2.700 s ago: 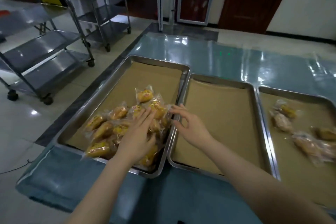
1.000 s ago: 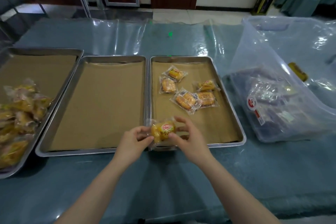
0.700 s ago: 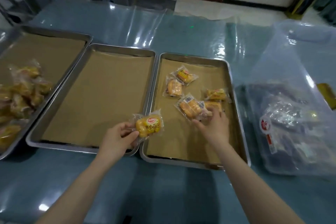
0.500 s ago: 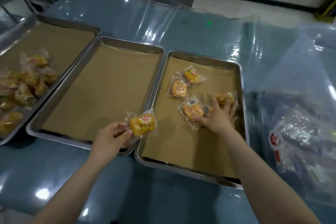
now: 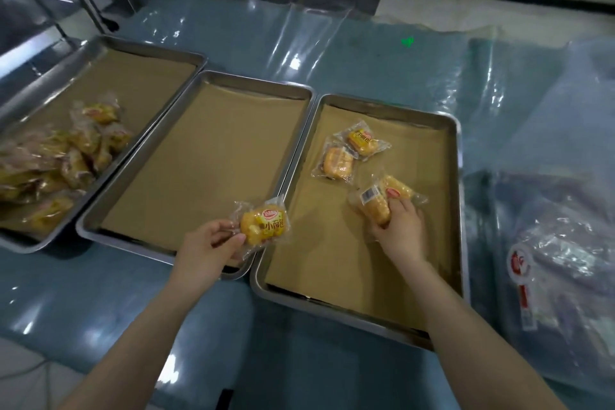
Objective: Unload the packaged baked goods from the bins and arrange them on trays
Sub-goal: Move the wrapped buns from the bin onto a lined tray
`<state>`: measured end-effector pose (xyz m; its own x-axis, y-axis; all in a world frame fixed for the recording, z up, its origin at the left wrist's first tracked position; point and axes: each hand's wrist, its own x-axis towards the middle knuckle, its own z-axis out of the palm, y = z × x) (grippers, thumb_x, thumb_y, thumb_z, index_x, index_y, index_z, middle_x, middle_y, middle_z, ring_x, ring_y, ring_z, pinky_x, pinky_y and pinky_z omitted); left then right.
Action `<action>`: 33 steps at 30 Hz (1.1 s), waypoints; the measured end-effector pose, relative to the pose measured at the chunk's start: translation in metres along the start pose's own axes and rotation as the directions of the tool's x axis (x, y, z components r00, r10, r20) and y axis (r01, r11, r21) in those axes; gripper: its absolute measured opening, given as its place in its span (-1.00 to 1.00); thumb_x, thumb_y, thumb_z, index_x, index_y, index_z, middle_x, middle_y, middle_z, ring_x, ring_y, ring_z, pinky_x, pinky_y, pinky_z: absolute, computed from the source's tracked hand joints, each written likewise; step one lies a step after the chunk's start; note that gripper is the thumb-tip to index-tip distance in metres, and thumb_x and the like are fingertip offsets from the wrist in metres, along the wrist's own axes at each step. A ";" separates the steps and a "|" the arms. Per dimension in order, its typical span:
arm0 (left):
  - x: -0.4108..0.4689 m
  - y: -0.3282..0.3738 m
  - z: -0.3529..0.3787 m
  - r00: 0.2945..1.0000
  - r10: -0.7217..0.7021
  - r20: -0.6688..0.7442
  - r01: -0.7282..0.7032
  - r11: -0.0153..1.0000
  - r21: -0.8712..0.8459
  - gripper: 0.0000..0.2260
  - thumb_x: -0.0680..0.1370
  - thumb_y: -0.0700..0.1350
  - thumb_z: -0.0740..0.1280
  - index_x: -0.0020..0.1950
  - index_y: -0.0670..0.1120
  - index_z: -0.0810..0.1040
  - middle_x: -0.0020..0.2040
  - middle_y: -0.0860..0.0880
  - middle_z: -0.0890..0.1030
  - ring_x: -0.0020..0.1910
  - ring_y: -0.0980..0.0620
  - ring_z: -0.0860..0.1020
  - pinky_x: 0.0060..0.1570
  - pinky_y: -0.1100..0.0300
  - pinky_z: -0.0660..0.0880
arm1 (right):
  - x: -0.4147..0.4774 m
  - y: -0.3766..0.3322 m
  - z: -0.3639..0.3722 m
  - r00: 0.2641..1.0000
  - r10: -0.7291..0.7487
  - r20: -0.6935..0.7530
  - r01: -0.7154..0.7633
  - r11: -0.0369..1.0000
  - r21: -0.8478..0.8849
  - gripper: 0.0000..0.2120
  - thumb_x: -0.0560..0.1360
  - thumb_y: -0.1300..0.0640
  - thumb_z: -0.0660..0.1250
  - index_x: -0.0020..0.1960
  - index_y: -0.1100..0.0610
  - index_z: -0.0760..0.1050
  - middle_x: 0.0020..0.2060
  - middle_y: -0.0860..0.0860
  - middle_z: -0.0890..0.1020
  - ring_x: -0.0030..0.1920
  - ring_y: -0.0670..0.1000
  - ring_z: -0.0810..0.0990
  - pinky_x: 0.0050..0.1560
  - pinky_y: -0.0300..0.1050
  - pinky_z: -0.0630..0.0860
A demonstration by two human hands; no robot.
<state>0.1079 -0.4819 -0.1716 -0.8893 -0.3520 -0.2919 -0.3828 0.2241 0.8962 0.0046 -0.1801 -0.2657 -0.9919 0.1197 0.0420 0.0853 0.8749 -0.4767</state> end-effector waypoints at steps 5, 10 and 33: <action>0.012 -0.005 -0.017 0.999 0.021 0.025 -0.021 1.000 -0.014 -0.86 0.50 -0.22 0.38 -0.07 0.02 0.53 -0.16 0.02 0.67 -0.40 0.13 0.61 -0.22 0.19 0.48 | -0.007 -0.017 -0.013 0.999 0.029 -0.023 -0.030 0.999 -0.025 -0.48 0.31 0.11 0.51 0.25 0.09 0.49 0.13 0.02 0.56 0.12 0.10 0.50 0.11 0.01 0.47; 0.037 -0.018 -0.057 0.999 0.044 0.010 -0.044 0.998 -0.046 -0.88 0.49 -0.17 0.39 -0.06 0.04 0.55 -0.17 0.04 0.68 -0.36 0.11 0.61 -0.11 0.09 0.51 | -0.031 -0.076 -0.015 0.991 -0.088 -0.104 0.093 0.995 0.043 -0.55 0.30 0.13 0.52 0.17 0.09 0.53 0.07 -0.01 0.55 0.04 0.00 0.45 0.02 -0.11 0.41; 0.241 -0.053 -0.421 0.975 0.031 -0.221 -0.040 0.999 -0.036 -0.84 0.53 -0.15 0.35 0.10 -0.04 0.56 -0.06 0.02 0.65 -0.06 0.05 0.61 -0.19 0.23 0.55 | 0.019 -0.561 0.172 0.941 -0.337 0.020 0.309 0.884 0.350 -0.58 0.36 -0.06 0.47 0.17 0.02 0.50 0.00 -0.09 0.46 0.05 -0.01 0.48 0.01 -0.14 0.42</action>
<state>0.0196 -0.9608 -0.1489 -0.8235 -0.5369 -0.1834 -0.3380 0.2045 0.9187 -0.0787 -0.7491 -0.1488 -0.9642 -0.1920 0.1827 -0.2643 0.6460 -0.7161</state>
